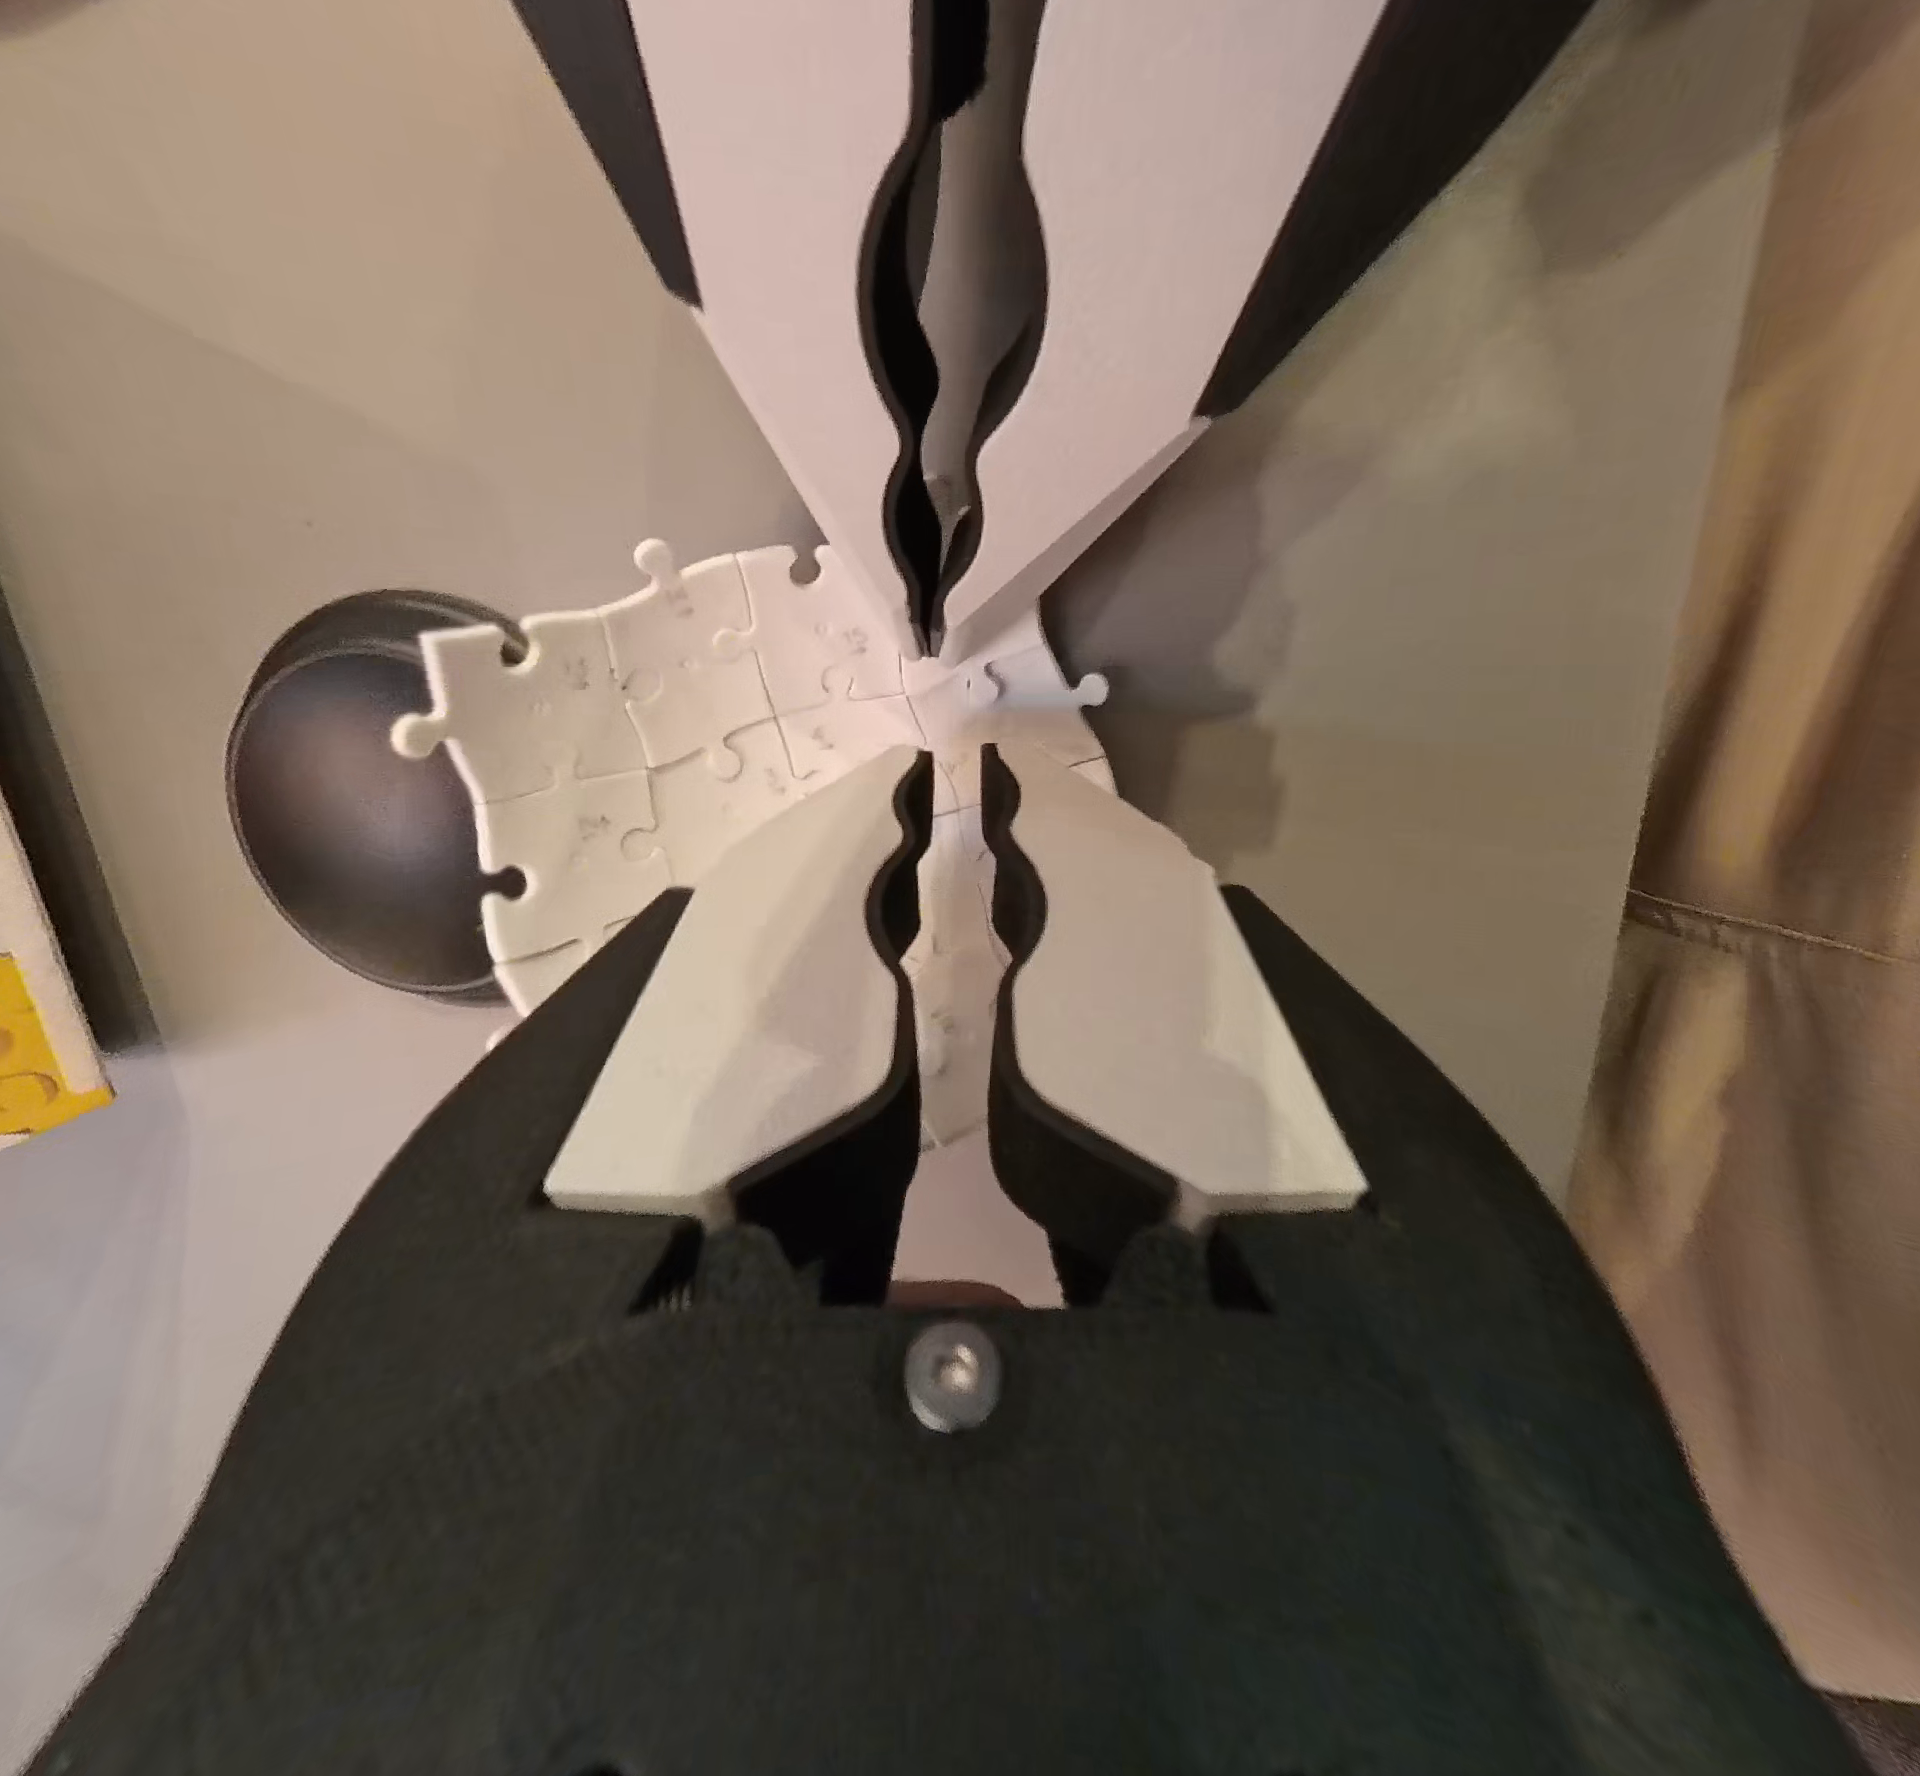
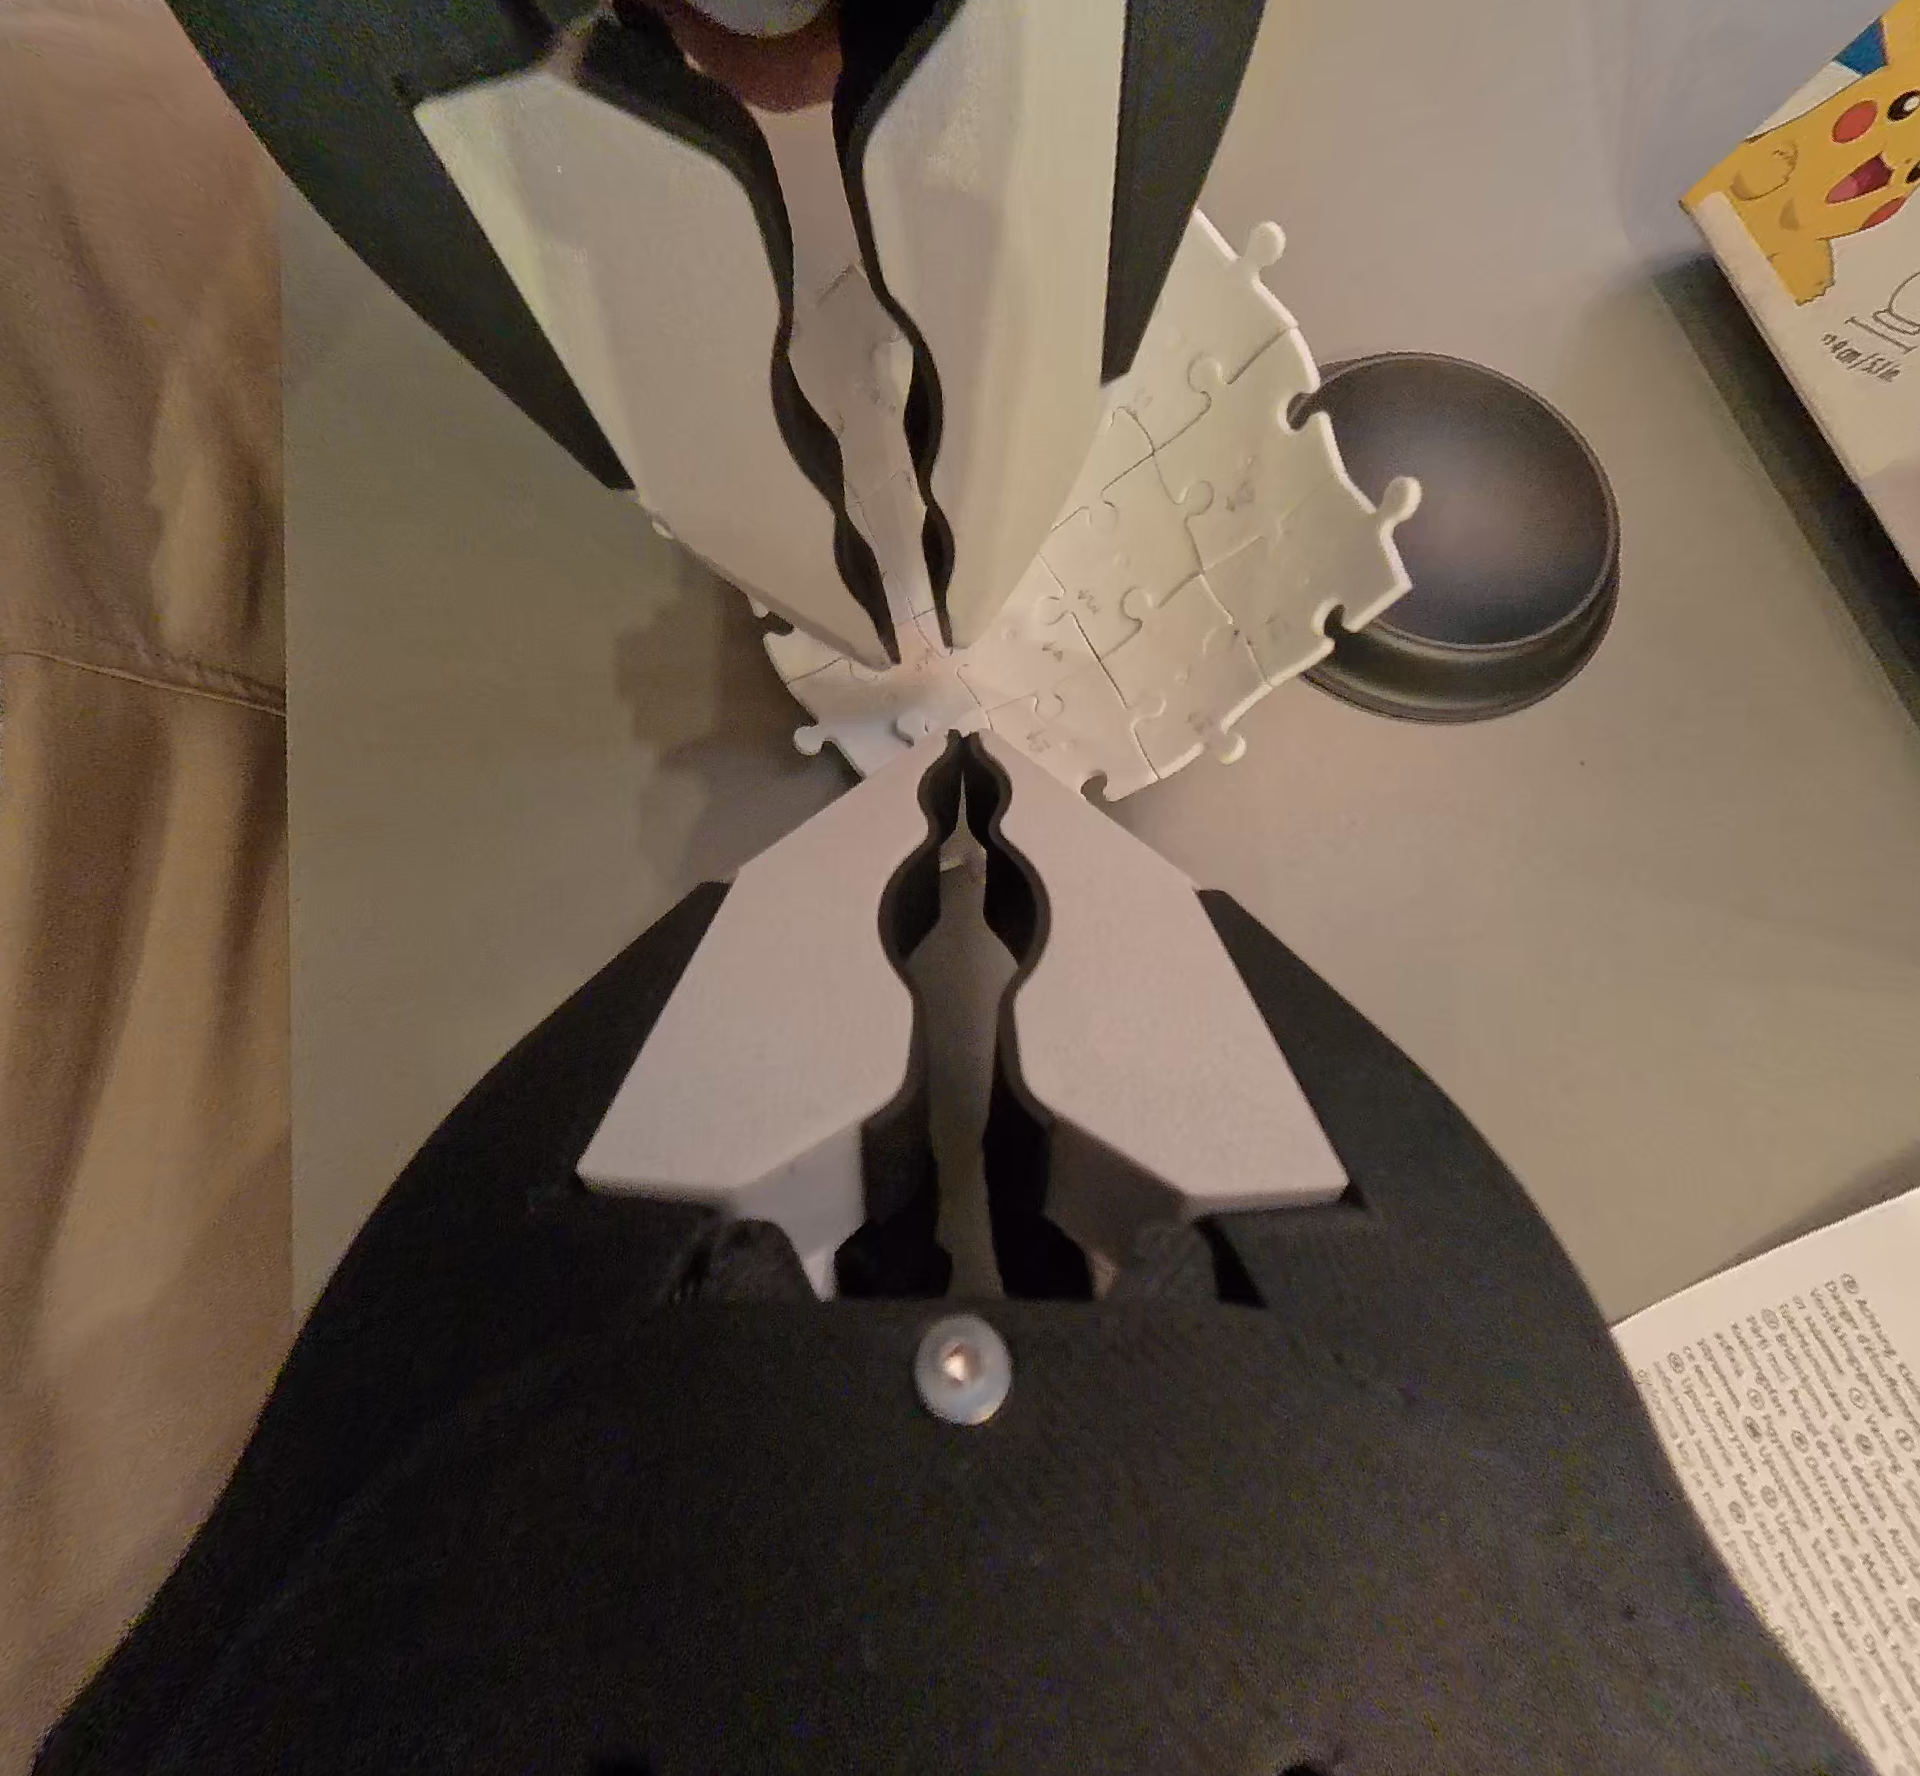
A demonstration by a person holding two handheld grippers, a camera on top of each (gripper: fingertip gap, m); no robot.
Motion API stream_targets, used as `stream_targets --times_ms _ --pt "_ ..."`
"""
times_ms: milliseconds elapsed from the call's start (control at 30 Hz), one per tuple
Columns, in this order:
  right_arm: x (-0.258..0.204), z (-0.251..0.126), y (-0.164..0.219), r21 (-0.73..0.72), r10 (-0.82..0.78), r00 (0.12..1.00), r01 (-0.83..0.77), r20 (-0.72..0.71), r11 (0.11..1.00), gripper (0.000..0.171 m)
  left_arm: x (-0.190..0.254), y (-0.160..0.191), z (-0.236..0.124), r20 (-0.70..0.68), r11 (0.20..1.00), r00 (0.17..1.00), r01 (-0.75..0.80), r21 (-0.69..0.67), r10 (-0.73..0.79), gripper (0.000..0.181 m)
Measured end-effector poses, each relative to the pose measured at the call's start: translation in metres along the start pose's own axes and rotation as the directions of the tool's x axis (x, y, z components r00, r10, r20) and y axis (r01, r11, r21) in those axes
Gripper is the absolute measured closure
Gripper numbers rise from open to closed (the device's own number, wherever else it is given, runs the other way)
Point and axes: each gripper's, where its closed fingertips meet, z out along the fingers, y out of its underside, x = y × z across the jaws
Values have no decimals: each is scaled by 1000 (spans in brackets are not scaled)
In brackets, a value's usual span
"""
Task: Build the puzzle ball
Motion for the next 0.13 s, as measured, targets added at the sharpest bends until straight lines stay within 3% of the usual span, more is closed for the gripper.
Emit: stream_targets --times_ms 33,133 --pt "0 0 0 -2 -2 1000 2 2 1000 171 -2 1 -2 13 1000 1000 -1 -5 1 173" --pt "-2 1 1 -6 -14 1000 14 7 1000 171 -1 -3 -8 18 999 1000 -6 35 6 174"
